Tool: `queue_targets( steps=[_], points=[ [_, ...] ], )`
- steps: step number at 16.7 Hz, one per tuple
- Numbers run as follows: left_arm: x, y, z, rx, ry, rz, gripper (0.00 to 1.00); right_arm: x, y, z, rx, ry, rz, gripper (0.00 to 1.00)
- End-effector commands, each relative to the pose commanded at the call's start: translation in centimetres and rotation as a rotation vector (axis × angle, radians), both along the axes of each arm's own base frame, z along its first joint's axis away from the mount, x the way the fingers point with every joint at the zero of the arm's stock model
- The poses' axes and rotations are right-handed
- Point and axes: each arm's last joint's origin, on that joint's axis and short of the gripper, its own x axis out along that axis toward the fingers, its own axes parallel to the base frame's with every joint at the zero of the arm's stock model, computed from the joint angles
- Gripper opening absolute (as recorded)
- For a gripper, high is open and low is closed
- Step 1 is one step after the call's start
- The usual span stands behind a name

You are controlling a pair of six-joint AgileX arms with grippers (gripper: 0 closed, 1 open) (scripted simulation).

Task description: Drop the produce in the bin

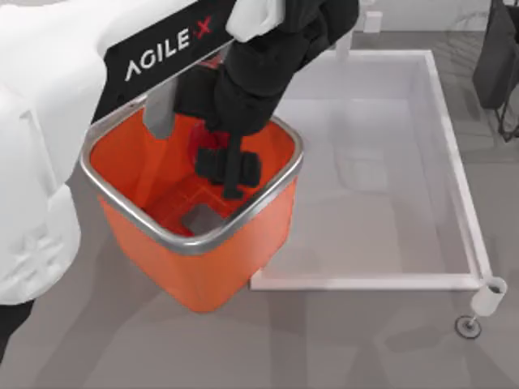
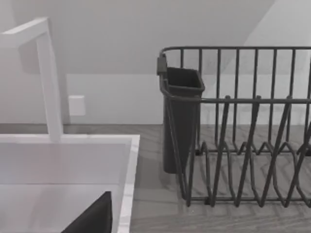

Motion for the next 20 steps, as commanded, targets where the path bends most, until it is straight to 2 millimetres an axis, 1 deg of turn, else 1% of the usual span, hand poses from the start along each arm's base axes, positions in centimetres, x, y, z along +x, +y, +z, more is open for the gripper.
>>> queue_targets(
  steps=[2,8,9,13,20],
  points=[
    [0.0,0.2,-0.8,0.000,-0.005,-0.002,0.00,0.0,0.0,0.0,0.000,0.000,0.000,1.00],
    [0.1,1.2,-4.4,0.018,0.024,-0.002,0.00,0.0,0.0,0.0,0.000,0.000,0.000,1.00],
    [0.1,1.3,-4.8,0.021,0.033,0.000,0.00,0.0,0.0,0.0,0.000,0.000,0.000,1.00],
    [0.1,1.3,-4.9,0.022,0.035,0.000,0.00,0.0,0.0,0.0,0.000,0.000,0.000,1.00],
    [0.1,1.3,-4.9,0.022,0.035,0.000,0.53,0.0,0.0,0.0,0.000,0.000,0.000,1.00]
  ],
)
